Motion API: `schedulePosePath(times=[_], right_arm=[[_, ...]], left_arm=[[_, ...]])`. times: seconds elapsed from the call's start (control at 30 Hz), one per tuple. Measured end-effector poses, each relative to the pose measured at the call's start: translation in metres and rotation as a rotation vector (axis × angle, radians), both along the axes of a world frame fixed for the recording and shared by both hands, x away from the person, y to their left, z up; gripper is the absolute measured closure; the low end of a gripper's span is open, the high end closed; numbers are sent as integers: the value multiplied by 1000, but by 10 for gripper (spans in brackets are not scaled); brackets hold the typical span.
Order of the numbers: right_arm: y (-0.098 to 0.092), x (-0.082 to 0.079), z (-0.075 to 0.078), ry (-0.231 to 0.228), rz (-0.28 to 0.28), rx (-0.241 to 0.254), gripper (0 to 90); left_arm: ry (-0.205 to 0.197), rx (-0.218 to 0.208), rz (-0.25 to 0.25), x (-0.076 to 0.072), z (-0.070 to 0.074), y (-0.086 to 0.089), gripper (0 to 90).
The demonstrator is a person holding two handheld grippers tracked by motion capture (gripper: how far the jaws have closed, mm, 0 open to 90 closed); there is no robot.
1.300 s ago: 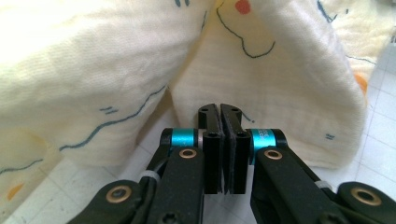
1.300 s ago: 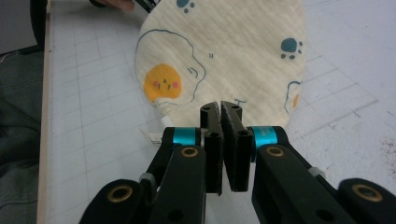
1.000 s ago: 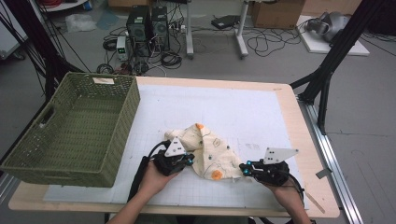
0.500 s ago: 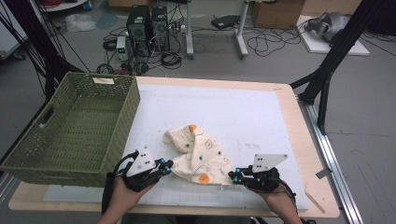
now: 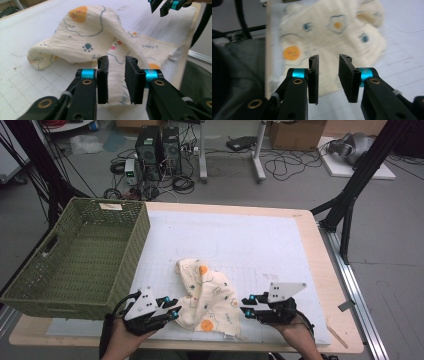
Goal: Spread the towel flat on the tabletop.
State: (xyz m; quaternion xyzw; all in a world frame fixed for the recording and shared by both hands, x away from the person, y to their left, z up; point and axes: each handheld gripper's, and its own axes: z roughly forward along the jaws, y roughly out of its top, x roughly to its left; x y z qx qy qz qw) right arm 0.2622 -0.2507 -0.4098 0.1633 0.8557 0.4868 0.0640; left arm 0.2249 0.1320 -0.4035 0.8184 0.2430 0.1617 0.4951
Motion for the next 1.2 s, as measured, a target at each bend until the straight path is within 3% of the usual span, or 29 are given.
schedulePosePath(times=[0.13, 0.2, 0.33, 0.47, 0.53, 0.6, 0.8, 0.87, 1.0, 1.07, 1.13, 1.2], right_arm=[[11, 23, -5, 1, -47, -16, 620], [17, 34, -10, 12, -54, -26, 601], [34, 48, -26, 50, -47, -112, 597], [43, 52, -35, 61, -37, -168, 688], [44, 51, -37, 40, -31, -173, 788], [43, 52, -38, 65, -10, -164, 871], [27, 45, -23, 38, -17, -125, 879], [16, 39, -14, 11, -27, -128, 879], [-3, 27, -5, 4, -48, -121, 878], [-8, 20, -6, 21, -41, -119, 878], [-10, 13, -11, 43, -16, -154, 873], [-10, 8, -15, 72, 17, -142, 818]], left_arm=[[31, -21, 25, 21, -11, -8, 664], [68, -21, 19, 29, -17, -13, 646], [130, 56, -23, 35, -31, -24, 648], [179, 116, -55, 38, -44, -33, 722], [164, 120, -52, 39, -45, -34, 781], [165, 127, -61, 40, -44, -34, 858], [129, 103, -27, 33, -37, -25, 874], [116, 85, -19, 28, -32, -20, 874], [101, 64, -10, 15, -25, -11, 874], [104, 67, -21, 8, -25, -7, 873], [108, 58, -31, 3, -24, -4, 871], [102, 40, -38, 0, -22, -1, 842]])
